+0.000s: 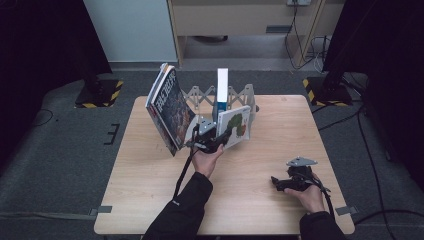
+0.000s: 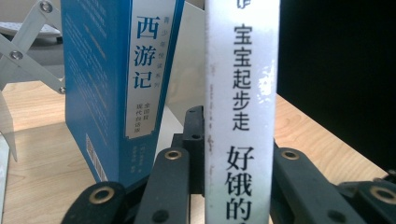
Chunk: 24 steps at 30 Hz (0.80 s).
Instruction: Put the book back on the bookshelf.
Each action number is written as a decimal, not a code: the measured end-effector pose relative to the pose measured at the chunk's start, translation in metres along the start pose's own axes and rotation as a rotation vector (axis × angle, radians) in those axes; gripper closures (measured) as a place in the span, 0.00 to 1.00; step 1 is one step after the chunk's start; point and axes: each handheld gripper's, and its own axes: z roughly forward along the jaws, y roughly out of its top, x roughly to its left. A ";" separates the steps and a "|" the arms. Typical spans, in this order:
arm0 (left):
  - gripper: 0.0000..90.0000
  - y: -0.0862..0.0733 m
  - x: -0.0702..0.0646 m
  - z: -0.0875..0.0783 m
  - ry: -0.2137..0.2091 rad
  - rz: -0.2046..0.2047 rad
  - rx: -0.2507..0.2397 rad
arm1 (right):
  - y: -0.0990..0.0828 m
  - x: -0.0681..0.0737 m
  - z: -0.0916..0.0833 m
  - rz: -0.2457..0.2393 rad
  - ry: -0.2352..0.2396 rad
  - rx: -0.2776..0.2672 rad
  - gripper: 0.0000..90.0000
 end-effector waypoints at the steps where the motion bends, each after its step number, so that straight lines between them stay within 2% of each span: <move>1: 0.83 -0.001 0.000 0.002 0.005 0.001 -0.004 | 0.000 0.000 0.000 0.000 0.000 0.000 0.05; 9: 0.83 -0.005 -0.001 0.014 0.022 0.002 -0.012 | 0.000 0.000 0.000 0.002 0.001 -0.004 0.05; 24: 0.83 -0.011 -0.006 0.033 0.062 0.028 -0.021 | 0.000 0.000 0.001 0.001 -0.001 -0.007 0.05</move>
